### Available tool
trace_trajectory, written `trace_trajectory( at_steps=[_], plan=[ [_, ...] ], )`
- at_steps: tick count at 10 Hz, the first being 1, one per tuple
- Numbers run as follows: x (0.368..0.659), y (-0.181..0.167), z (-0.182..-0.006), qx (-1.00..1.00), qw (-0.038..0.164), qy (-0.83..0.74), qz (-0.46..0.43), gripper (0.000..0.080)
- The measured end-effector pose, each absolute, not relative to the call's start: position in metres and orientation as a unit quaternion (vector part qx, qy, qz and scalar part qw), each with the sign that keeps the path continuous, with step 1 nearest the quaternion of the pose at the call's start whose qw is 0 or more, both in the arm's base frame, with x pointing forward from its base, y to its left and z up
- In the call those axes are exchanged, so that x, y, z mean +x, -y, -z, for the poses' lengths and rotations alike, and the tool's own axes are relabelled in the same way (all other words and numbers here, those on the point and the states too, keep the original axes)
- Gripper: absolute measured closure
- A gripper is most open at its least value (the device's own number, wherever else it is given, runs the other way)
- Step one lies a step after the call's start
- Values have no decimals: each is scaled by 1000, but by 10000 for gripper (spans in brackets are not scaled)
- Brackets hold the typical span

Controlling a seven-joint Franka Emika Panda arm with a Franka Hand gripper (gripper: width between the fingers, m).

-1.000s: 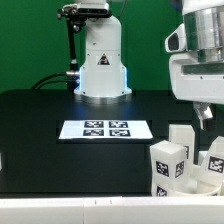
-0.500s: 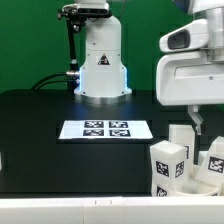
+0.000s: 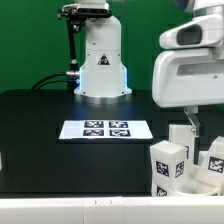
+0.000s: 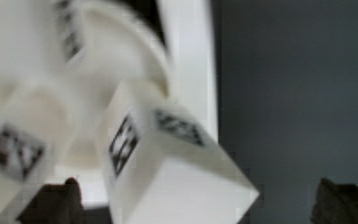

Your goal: Assemble stool

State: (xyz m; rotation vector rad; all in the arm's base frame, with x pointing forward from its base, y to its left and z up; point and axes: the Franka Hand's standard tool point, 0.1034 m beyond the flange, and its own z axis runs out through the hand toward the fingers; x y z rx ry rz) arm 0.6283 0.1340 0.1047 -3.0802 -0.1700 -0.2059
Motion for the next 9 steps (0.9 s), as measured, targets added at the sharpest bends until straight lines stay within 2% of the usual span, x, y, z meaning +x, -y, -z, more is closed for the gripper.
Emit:
trace_trajectory(
  at_steps=[2,6,8,9],
  plan=[
    [632,-133,-104,-981,3,186,60,150],
    [634,-124,-101,-956,-19,289,57,150],
    [638,-125,-89,-922,-43,379,63,150],
    [634,-128,-81,-919,-43,388,58,150]
  ],
)
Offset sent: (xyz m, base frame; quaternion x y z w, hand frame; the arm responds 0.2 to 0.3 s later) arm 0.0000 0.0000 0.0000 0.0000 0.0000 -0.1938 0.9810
